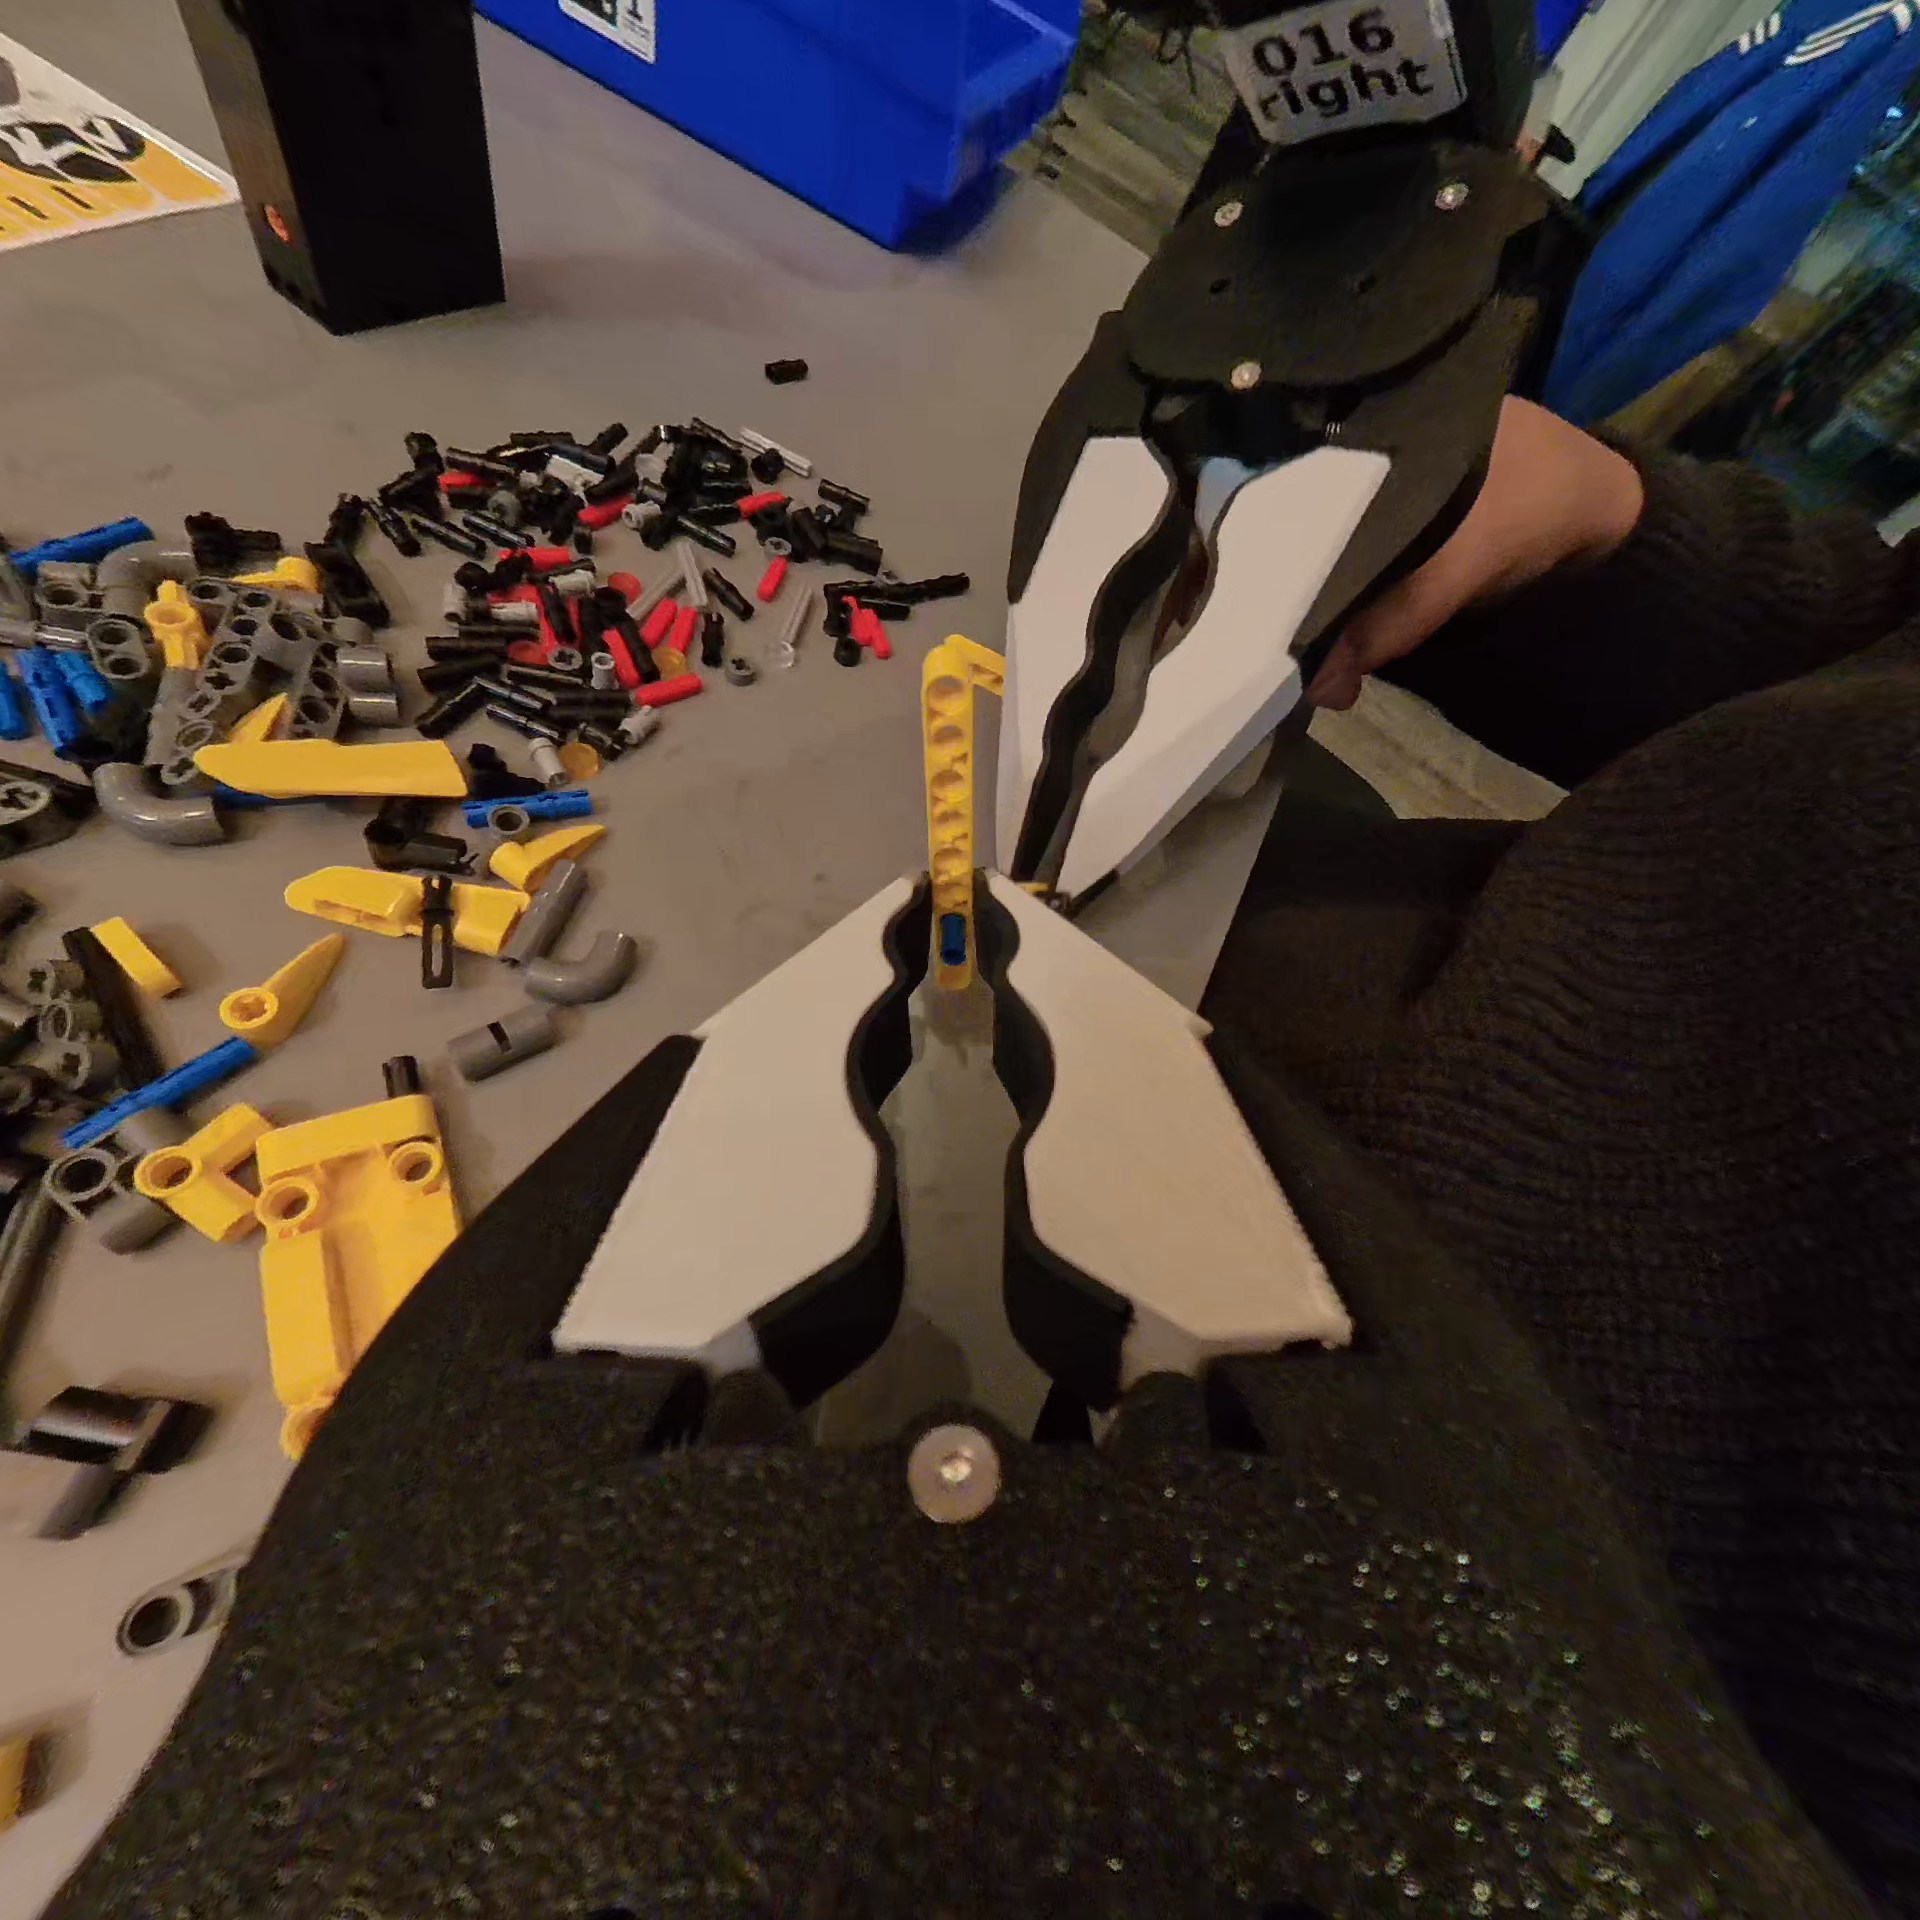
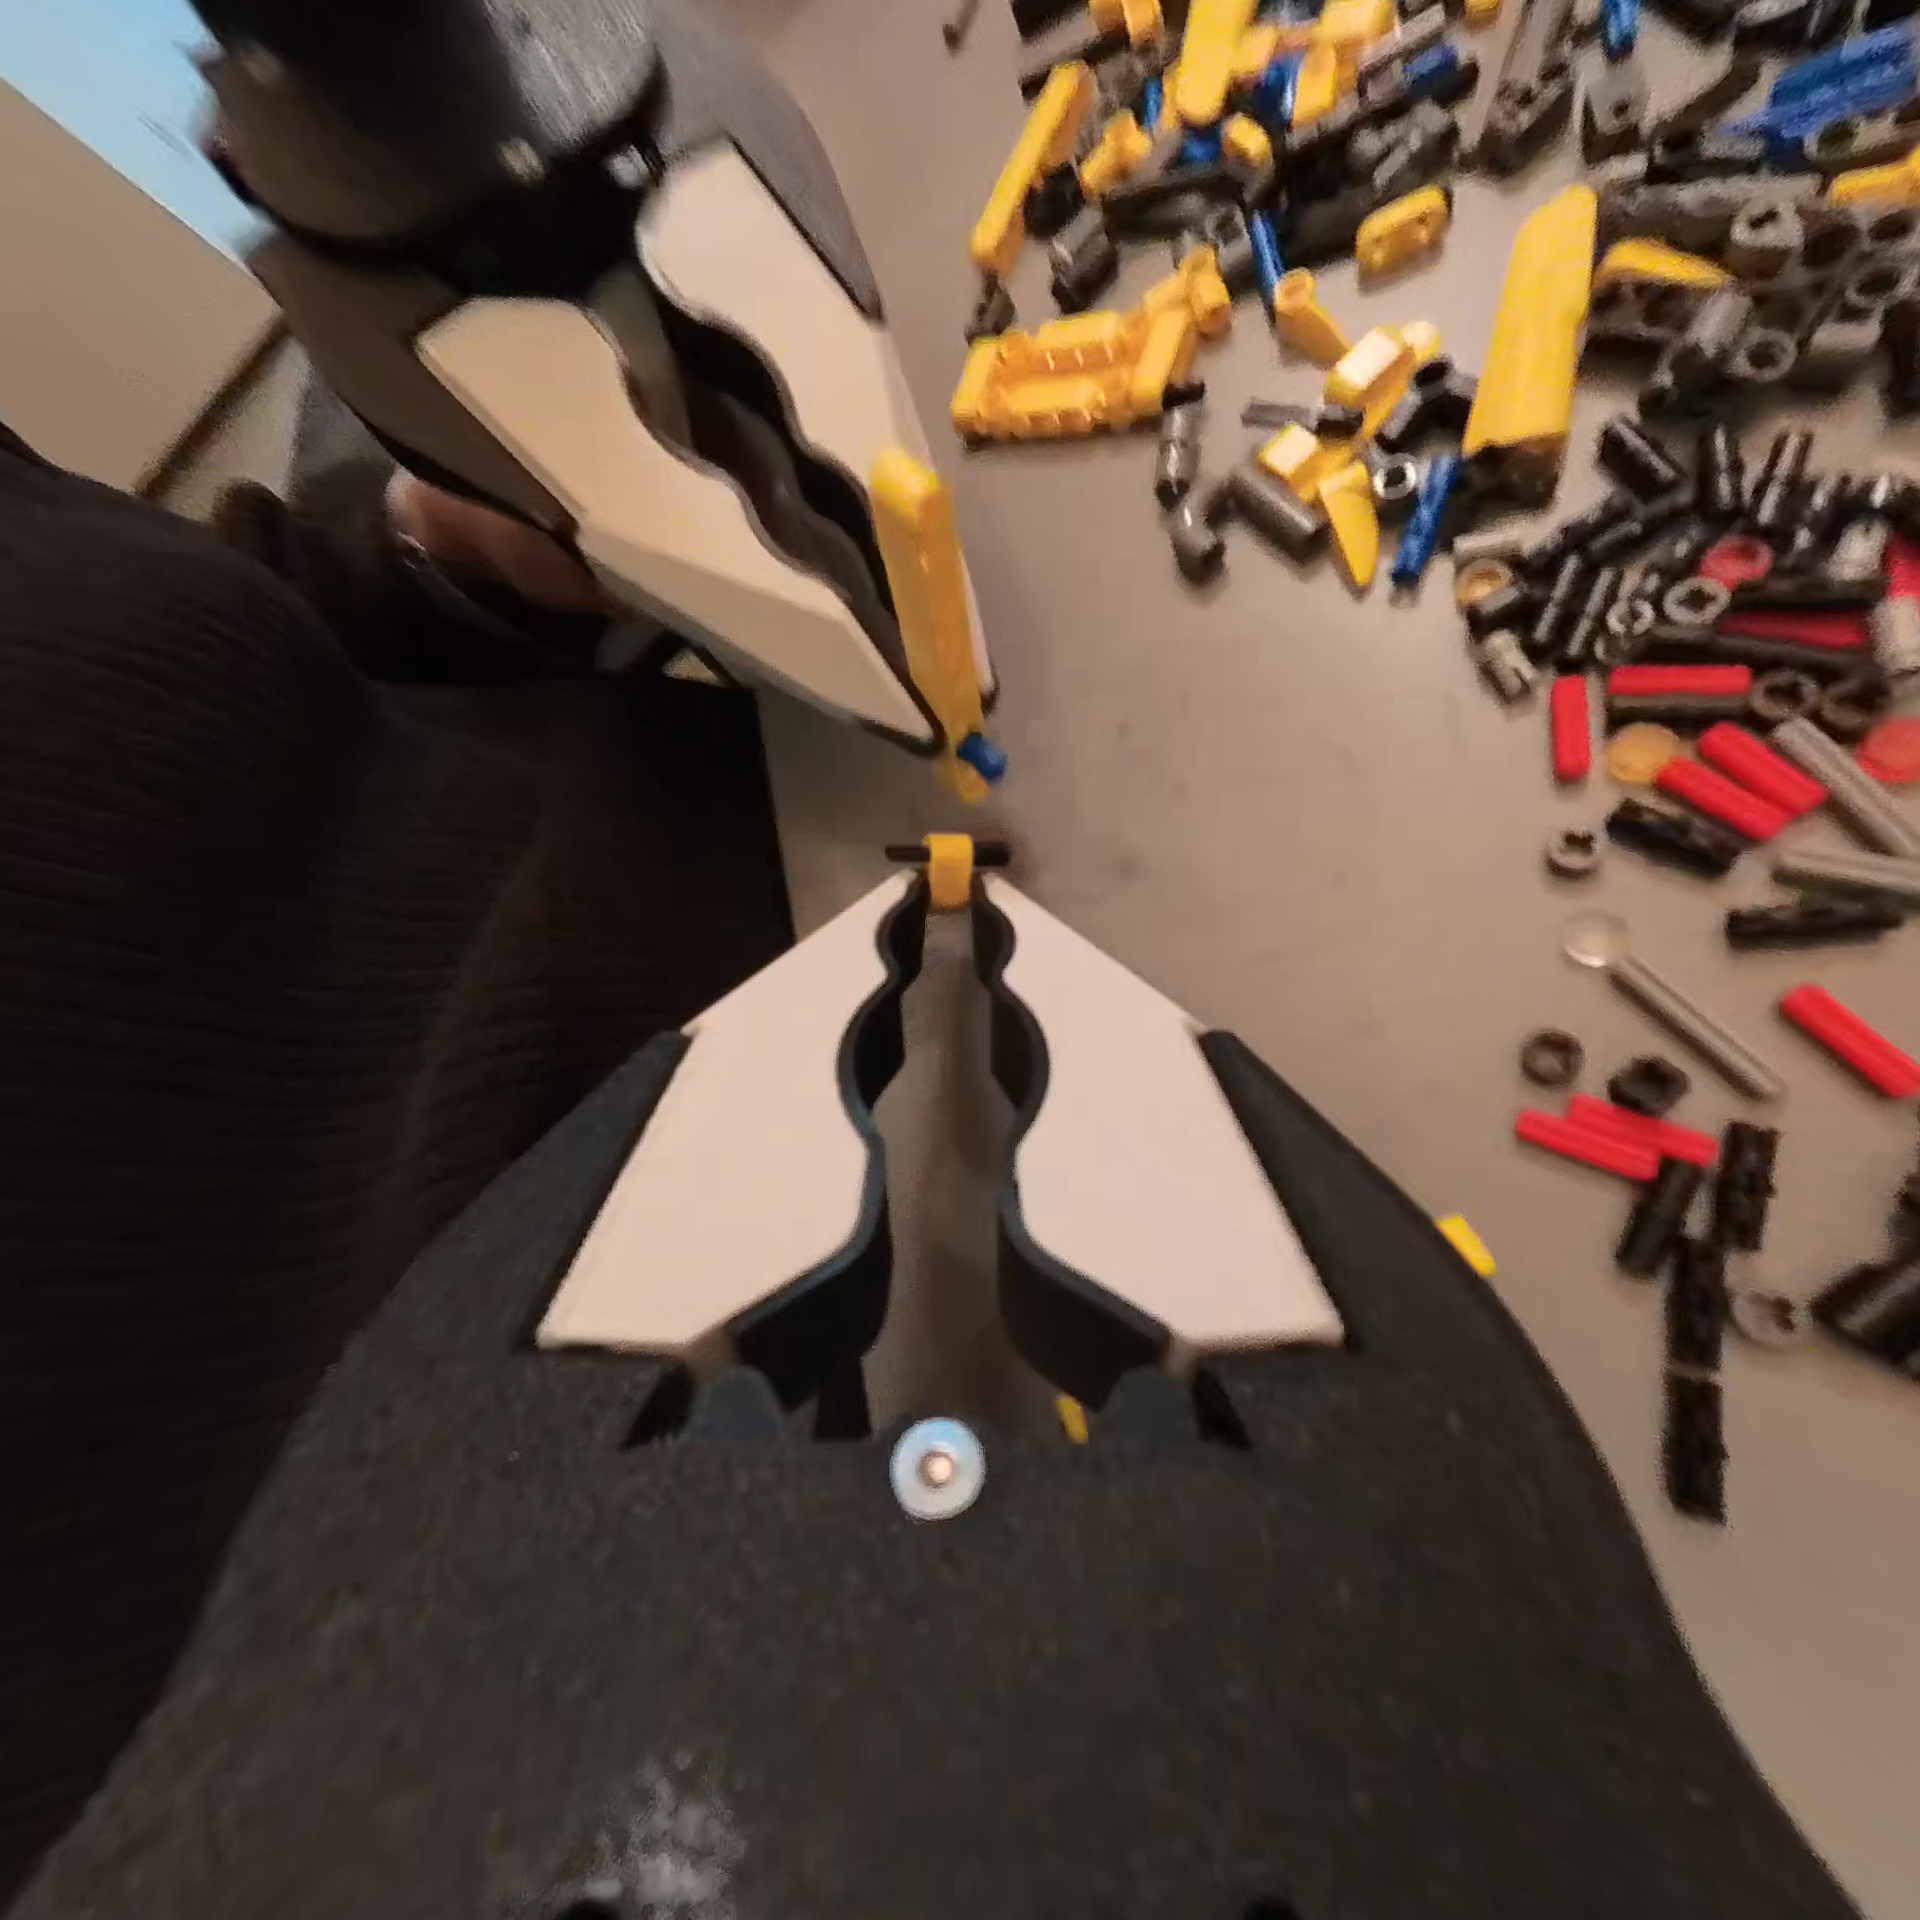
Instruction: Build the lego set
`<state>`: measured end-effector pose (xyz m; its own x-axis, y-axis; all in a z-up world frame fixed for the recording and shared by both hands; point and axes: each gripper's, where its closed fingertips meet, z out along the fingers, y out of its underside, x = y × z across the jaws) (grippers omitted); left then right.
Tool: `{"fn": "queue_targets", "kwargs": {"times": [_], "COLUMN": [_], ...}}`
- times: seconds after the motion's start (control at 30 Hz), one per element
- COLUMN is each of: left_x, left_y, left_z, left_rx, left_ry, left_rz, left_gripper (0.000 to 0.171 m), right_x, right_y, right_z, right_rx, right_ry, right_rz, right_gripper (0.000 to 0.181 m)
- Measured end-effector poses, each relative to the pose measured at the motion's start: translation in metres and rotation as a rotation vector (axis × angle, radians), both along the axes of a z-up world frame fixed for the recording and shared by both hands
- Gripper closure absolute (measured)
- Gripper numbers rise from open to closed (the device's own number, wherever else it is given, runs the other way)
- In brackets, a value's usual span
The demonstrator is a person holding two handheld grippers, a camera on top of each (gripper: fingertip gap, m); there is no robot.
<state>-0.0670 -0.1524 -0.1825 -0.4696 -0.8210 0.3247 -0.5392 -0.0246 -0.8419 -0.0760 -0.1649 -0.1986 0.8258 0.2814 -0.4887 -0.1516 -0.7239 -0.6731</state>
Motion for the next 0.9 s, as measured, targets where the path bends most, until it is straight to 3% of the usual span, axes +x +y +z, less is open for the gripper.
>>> {"fn": "queue_targets", "kwargs": {"times": [0.23,0.47,0.63,0.83,0.9], "left_x": [-0.003,-0.006,-0.007,-0.002,0.000], "left_y": [0.005,0.000,0.000,0.008,0.013], "left_z": [0.001,-0.014,-0.016,-0.020,-0.020], "left_rx": [-0.071,0.013,-0.030,-0.056,-0.044], "left_ry": [0.025,0.091,0.123,0.168,0.166], "left_rz": [-0.005,-0.027,-0.030,0.027,0.055], "left_gripper": [0.164,0.164,0.164,0.161,0.150], "right_x": [0.002,-0.011,-0.010,-0.003,-0.002], "right_y": [0.004,0.002,0.012,0.008,0.009], "right_z": [0.038,0.015,0.034,0.024,0.027], "right_rx": [0.132,0.052,0.129,0.102,0.114], "right_ry": [0.227,0.124,0.287,0.222,0.228], "right_rz": [-0.024,0.030,-0.012,-0.038,-0.042], "right_gripper": [0.173,0.173,0.173,0.173,0.173]}}
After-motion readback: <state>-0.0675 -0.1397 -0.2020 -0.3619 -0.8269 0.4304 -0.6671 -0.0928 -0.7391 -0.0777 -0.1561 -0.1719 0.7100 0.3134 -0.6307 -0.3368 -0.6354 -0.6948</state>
